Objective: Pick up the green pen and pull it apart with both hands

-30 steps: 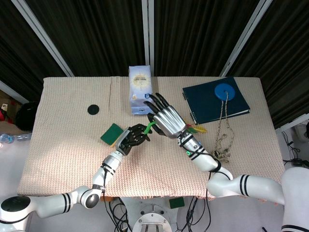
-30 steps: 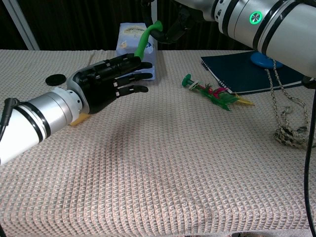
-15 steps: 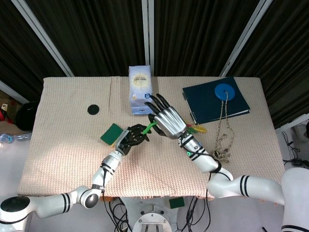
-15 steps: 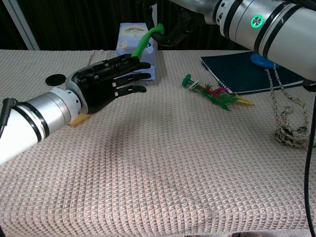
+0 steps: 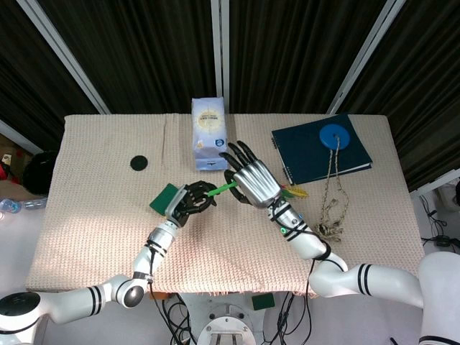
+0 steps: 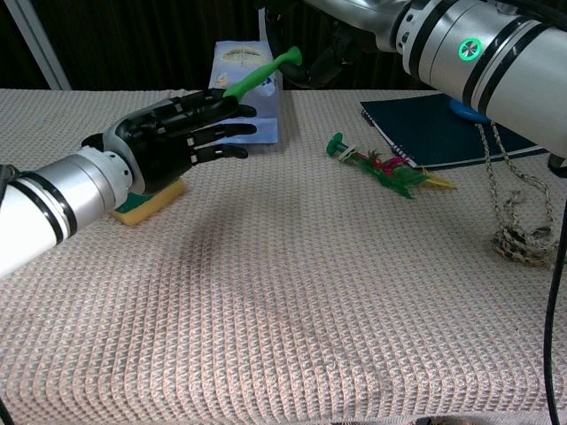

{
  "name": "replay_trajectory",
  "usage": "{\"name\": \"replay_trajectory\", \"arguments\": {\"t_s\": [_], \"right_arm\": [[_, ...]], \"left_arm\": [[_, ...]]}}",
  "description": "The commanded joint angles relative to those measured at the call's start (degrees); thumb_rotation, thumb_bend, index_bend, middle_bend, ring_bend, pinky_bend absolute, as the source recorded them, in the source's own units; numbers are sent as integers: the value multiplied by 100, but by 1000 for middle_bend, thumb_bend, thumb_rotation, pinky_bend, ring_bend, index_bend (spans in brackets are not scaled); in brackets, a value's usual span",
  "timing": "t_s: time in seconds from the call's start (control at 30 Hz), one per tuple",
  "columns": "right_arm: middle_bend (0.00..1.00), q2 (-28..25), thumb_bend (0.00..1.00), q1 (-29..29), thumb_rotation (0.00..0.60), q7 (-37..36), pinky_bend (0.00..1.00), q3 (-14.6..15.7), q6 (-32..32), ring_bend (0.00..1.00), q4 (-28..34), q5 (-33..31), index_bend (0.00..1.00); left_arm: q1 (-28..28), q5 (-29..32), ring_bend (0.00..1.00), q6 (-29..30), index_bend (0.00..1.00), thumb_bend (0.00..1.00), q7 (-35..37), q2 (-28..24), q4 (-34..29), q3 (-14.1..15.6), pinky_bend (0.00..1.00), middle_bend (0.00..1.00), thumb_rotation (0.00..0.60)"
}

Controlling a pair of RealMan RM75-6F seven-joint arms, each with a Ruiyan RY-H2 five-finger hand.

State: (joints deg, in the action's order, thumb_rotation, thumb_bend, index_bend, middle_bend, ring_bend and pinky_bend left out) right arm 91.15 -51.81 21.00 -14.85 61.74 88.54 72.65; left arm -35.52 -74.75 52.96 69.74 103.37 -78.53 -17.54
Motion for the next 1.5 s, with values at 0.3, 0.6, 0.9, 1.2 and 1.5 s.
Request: {"name": "replay_trajectory", "arguments": {"t_s": [0.3, 0.6, 0.9, 1.2, 1.5], "right_arm": [[131, 278, 432, 220, 600, -153, 0, 82, 234, 0, -107, -55, 621], [131, 550, 432, 459, 600, -429, 0, 151, 429, 0, -260, -61, 621], [131, 745, 432, 649, 600, -812, 0, 172, 556, 0, -436, 28, 620], [131, 751, 432, 948, 600, -1134, 0, 140, 918, 0, -474, 189, 620], [131, 453, 432, 1322, 600, -1476, 0, 94, 1119, 0, -390, 136, 621]], "left_arm": [[133, 630, 382, -15, 583, 349, -1489, -619, -770, -80, 502, 454, 600], [103, 1266, 381, 107, 583, 350, -3058, -824, -1348, -101, 502, 454, 600], [108, 1633, 383, 242, 592, 351, -3841, -987, -1710, -197, 503, 457, 600], [303, 1726, 400, 579, 626, 373, -4167, -1233, -1928, -318, 520, 483, 600], [691, 1689, 400, 810, 631, 377, -4010, -1754, -2131, -425, 521, 493, 600]]}}
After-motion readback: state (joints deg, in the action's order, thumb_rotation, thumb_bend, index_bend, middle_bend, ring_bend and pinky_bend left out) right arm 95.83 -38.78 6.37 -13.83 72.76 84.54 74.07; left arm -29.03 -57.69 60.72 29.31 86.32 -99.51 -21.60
